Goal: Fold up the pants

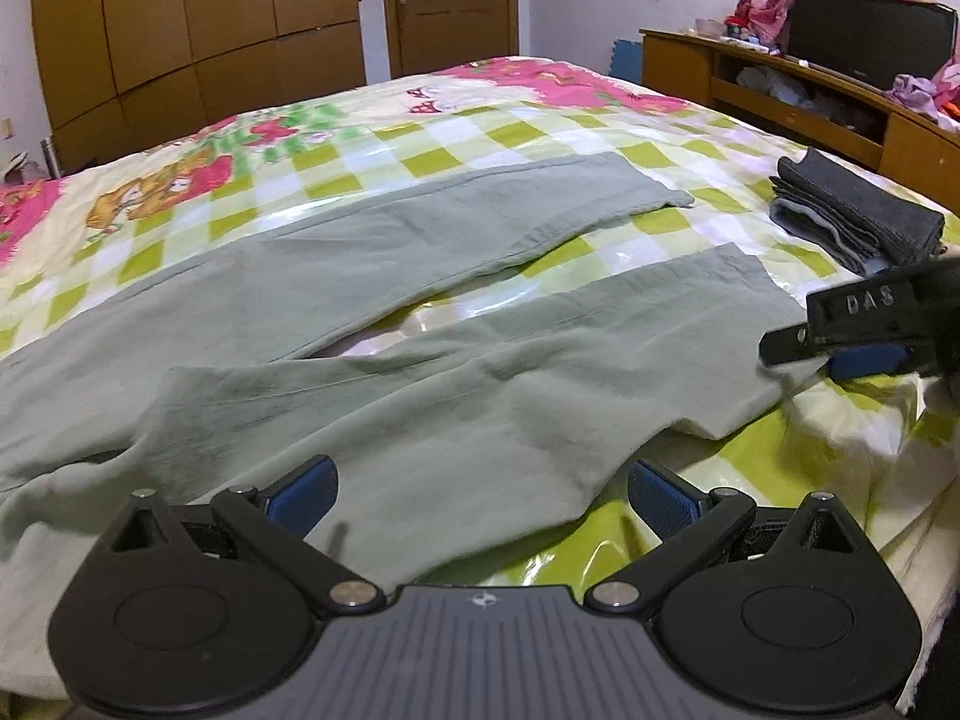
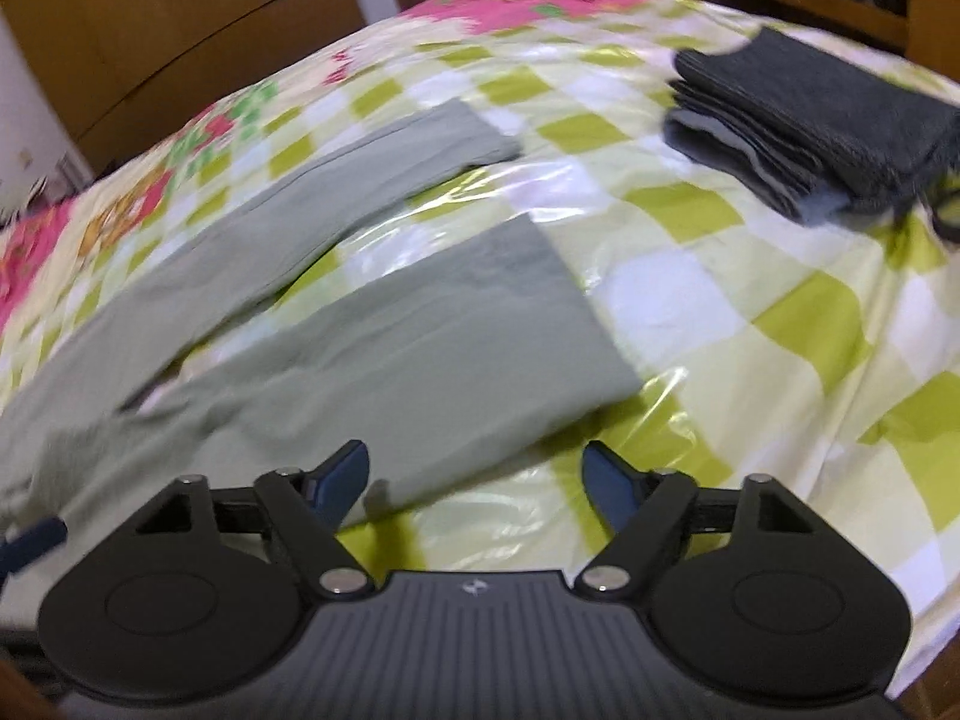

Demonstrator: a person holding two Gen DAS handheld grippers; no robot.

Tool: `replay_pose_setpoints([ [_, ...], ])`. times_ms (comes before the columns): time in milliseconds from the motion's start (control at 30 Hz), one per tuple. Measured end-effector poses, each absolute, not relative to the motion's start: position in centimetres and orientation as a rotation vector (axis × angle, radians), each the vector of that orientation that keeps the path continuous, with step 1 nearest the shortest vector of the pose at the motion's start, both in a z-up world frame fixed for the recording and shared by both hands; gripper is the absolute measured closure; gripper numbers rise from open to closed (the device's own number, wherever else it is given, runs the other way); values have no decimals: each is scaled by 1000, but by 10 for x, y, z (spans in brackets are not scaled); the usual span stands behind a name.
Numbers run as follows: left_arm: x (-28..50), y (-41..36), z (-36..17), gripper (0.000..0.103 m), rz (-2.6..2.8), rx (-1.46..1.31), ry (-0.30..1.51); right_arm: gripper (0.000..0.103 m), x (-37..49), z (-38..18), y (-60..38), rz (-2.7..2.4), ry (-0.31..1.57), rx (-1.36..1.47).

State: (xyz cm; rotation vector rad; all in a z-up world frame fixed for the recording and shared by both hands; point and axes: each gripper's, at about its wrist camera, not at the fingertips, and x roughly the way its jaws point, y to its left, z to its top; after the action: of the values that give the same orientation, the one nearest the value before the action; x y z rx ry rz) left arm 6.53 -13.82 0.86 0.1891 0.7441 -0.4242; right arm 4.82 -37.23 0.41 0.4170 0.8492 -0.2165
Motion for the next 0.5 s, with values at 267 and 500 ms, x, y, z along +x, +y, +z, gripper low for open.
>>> replay_pose_setpoints([
  [267, 72, -151, 0, 0, -464, 188, 776, 101, 56, -4, -423, -275, 814, 638],
  [500, 62, -148, -5, 0, -497, 203, 781, 97, 54, 8, -447, -353, 843, 485],
])
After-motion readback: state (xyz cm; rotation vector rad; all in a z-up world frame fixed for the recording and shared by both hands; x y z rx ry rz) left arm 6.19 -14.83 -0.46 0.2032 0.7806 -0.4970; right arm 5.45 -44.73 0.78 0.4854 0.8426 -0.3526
